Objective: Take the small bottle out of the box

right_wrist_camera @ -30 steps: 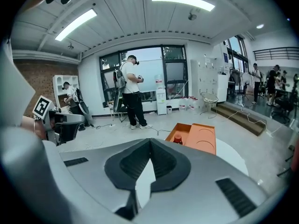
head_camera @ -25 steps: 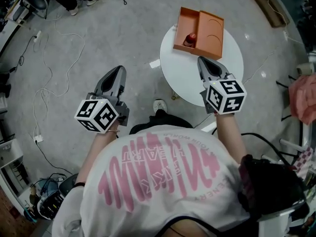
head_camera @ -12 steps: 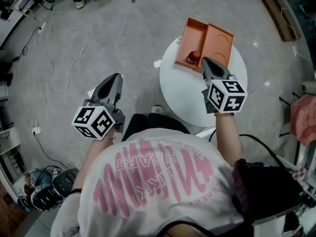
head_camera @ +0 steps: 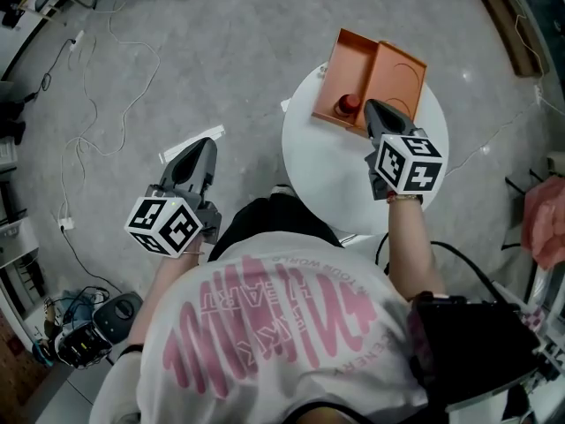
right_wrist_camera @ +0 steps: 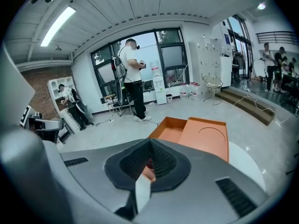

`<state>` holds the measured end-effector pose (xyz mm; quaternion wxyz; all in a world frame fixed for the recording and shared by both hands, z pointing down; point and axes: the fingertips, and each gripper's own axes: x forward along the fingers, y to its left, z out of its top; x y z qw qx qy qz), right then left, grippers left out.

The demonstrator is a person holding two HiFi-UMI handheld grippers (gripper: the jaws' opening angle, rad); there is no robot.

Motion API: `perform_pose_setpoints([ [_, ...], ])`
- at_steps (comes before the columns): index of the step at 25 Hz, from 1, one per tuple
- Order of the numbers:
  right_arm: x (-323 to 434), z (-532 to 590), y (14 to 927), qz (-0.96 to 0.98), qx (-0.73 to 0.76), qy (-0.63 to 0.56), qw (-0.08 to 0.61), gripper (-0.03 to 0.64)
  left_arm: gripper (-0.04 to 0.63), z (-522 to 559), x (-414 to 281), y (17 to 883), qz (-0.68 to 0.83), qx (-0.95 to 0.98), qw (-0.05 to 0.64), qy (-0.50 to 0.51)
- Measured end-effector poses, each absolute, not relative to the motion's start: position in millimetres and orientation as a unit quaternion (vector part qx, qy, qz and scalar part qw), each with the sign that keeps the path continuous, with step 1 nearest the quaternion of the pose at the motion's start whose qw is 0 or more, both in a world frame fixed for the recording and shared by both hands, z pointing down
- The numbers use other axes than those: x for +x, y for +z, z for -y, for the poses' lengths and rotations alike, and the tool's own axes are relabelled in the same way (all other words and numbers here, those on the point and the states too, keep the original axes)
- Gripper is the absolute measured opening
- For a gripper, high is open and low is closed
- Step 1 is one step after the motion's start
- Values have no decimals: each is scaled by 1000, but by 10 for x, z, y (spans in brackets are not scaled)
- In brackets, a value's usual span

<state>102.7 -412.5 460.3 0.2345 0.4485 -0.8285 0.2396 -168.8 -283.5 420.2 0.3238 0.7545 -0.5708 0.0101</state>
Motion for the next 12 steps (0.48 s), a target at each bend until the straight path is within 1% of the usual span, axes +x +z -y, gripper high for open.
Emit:
perform_pose_setpoints([
  [4,982,4152,4699,831,438,255,229,5,6,2841,-1721,4248,572,751,328,17],
  [10,893,4208,4762,846,415,269,201,6,6,2843,-1802,4318,580,741,337,29],
  [11,884,4213,4765,848,412,270,198,10,6,2839,-1813,4335,581,739,340,30],
  [12,876,4215,4775,849,409,270,198,28,6,2836,-1820,4352,582,738,341,30],
])
